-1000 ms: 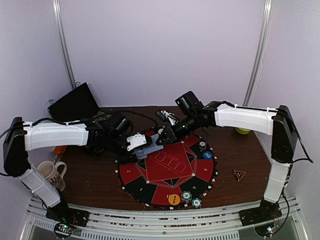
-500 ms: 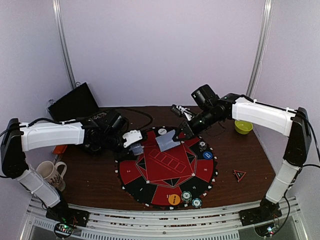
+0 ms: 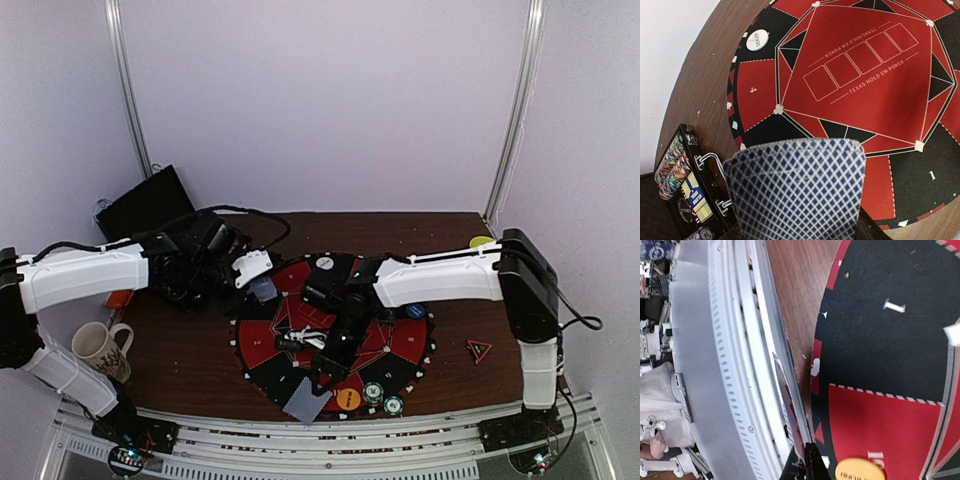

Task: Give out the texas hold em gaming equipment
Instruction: Distribute the poker card in the big blind area.

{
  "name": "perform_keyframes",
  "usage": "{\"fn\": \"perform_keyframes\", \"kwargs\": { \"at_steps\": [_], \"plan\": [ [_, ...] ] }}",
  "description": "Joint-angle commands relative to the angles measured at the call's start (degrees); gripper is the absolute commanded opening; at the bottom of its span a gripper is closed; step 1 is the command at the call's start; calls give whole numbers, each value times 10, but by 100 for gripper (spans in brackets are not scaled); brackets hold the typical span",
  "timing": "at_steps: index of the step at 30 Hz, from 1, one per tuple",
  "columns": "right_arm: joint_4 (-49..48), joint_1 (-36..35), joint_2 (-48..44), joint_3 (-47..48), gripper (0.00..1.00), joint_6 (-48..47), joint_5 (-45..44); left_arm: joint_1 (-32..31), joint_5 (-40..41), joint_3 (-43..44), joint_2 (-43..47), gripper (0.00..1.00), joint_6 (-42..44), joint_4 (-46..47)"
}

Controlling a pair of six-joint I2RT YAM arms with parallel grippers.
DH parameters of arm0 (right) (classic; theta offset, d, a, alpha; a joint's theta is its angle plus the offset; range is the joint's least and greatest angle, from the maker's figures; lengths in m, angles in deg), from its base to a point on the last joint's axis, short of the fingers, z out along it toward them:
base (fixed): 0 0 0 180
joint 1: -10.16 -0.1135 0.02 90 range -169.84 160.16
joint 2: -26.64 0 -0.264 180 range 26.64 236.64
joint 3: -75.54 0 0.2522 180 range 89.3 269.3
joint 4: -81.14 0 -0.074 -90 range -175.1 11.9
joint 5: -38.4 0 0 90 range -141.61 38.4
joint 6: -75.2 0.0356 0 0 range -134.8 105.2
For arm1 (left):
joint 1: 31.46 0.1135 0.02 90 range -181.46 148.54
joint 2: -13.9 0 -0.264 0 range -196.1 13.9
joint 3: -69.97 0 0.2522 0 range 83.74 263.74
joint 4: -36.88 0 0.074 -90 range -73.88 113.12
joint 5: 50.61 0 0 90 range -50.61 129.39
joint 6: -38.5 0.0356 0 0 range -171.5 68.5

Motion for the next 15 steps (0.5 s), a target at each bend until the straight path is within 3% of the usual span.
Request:
{"fn": "perform_keyframes", "kwargs": {
  "at_steps": [1,15],
  "plan": [
    [53,-2,46,46,0,-37,-15,5,5,-4,21,53,-9,5],
    [139,-26,151,177,0,-82,-185,8,4,-4,22,53,2,4]
  ]
}}
